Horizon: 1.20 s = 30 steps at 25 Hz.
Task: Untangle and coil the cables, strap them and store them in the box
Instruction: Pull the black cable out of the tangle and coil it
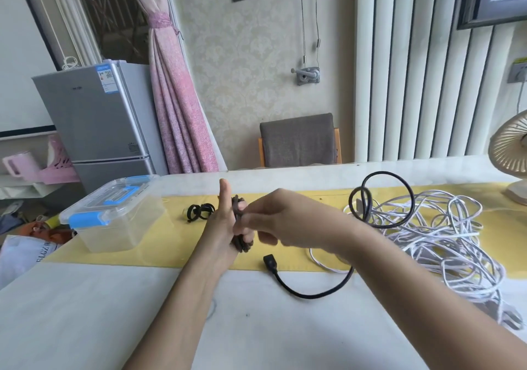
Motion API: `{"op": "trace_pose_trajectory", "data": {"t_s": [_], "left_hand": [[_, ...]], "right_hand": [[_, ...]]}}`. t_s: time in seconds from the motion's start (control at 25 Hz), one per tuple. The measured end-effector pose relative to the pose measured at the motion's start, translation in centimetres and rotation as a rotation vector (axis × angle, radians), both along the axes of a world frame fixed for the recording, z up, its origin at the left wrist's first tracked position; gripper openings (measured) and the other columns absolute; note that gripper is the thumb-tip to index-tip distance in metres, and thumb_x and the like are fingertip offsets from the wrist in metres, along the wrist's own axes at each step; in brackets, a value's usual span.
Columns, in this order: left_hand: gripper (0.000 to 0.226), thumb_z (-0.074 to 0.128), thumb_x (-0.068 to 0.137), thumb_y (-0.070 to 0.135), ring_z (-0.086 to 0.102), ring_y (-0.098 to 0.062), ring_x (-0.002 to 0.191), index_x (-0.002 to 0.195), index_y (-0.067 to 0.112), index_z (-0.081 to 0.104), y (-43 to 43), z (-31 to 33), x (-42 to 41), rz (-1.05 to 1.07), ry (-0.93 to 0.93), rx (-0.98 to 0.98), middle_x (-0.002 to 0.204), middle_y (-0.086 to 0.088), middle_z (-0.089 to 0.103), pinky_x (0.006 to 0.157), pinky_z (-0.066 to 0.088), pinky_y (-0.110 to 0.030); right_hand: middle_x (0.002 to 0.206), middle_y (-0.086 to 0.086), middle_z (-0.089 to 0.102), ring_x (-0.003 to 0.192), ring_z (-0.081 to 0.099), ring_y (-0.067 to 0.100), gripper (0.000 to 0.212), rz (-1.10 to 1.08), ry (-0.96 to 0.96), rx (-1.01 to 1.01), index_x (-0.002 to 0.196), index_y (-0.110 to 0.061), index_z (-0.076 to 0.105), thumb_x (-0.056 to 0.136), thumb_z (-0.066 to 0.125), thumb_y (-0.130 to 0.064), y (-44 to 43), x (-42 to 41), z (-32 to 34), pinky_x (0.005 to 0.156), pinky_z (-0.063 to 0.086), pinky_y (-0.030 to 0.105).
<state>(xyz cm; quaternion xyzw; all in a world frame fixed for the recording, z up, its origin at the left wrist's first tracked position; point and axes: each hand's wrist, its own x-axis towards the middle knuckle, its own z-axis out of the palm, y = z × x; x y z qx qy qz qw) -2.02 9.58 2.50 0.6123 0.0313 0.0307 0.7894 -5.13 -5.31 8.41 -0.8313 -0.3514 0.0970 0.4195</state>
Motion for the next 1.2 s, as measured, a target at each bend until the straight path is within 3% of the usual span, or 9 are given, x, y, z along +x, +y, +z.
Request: {"op": "trace_pose_trajectory", "data": {"t_s": [0.16,0.24,0.32,0.52,0.64,0.72,0.84,1.04,1.2], "left_hand": [[0.038,0.061,0.075,0.045,0.03,-0.004,0.037,0.057,0.022,0.036,1.3,0.8,0.3,-0.041,-0.065,-0.427,0.047,0.008,0.03,0.037,0.026,-0.015],[0.03,0.06,0.073,0.027,0.031,-0.003,0.037,0.054,0.021,0.038,1.8,1.1,0.1,-0.056,-0.149,-0.536,0.048,0.008,0.032,0.036,0.026,-0.013],[0.029,0.064,0.065,0.017,0.031,-0.004,0.04,0.056,0.019,0.037,1.7,1.3,-0.2,-0.098,-0.225,-0.573,0.052,0.007,0.033,0.038,0.028,-0.014],[0.02,0.06,0.07,0.01,0.033,-0.003,0.039,0.068,0.015,0.041,1.5,1.4,-0.5,-0.132,-0.246,-0.501,0.052,0.006,0.035,0.036,0.03,-0.014],[0.012,0.059,0.08,0.003,0.04,-0.008,0.043,0.091,0.004,0.059,2.1,1.0,-0.8,-0.523,-0.178,-0.65,0.054,0.002,0.041,0.042,0.039,-0.017],[0.019,0.039,0.09,0.002,0.035,-0.008,0.041,0.103,-0.001,0.053,2.6,1.5,-1.8,-0.634,-0.154,-0.599,0.052,0.002,0.035,0.042,0.034,-0.019],[0.014,0.042,0.092,0.005,0.025,-0.001,0.031,0.1,0.001,0.052,3.5,1.7,-2.8,-0.871,-0.195,-0.447,0.044,0.008,0.026,0.032,0.023,-0.013],[0.009,0.047,0.096,0.009,0.028,-0.003,0.034,0.101,0.004,0.053,4.2,1.3,-2.7,-1.107,-0.026,-0.233,0.049,0.005,0.037,0.035,0.026,-0.014],[0.027,0.081,0.068,0.03,0.032,-0.002,0.032,0.073,0.02,0.057,2.8,0.7,-2.4,-0.766,-0.008,0.234,0.046,0.006,0.04,0.032,0.027,-0.012]], "right_hand": [[0.057,-0.002,0.046,0.044,0.036,0.007,0.025,0.154,0.069,-0.13,0.085,-0.029,0.064,0.099,0.043,-0.028,1.4,-0.5,-1.5,0.05,0.034,0.02],[0.059,-0.003,0.047,0.044,0.037,0.01,0.022,0.218,0.098,-0.221,0.104,-0.033,0.061,0.099,0.039,-0.032,1.3,-0.2,-1.9,0.047,0.034,0.016],[0.061,-0.002,0.046,0.045,0.035,0.012,0.025,0.259,0.089,-0.291,0.116,-0.033,0.057,0.1,0.039,-0.035,1.1,0.3,-2.5,0.043,0.033,0.011],[0.06,0.0,0.039,0.052,0.034,0.011,0.025,0.308,0.211,-0.273,0.109,-0.025,0.063,0.1,0.041,-0.034,0.4,2.3,-4.0,0.049,0.033,0.017],[0.061,0.002,0.035,0.056,0.033,0.012,0.025,0.382,0.344,-0.222,0.103,-0.02,0.065,0.101,0.042,-0.03,-0.7,3.8,-4.9,0.053,0.029,0.021],[0.06,0.0,0.032,0.055,0.031,0.011,0.023,0.379,0.351,-0.289,0.096,-0.019,0.067,0.099,0.045,-0.026,-1.2,4.5,-5.9,0.054,0.029,0.021],[0.059,-0.001,0.039,0.051,0.034,0.014,0.021,-0.016,0.189,-0.392,0.084,-0.014,0.071,0.09,0.053,-0.024,-2.8,6.4,-7.0,0.049,0.031,0.02],[0.046,-0.002,0.036,0.042,0.027,0.014,0.028,-0.436,0.346,-0.039,0.065,-0.011,0.062,0.09,0.057,-0.022,-4.8,8.1,-5.4,0.04,0.024,0.019],[0.039,-0.002,0.043,0.035,0.026,0.01,0.027,-0.443,0.454,0.205,0.066,-0.007,0.056,0.092,0.052,-0.013,-4.2,6.7,-2.6,0.037,0.017,0.018]]}}
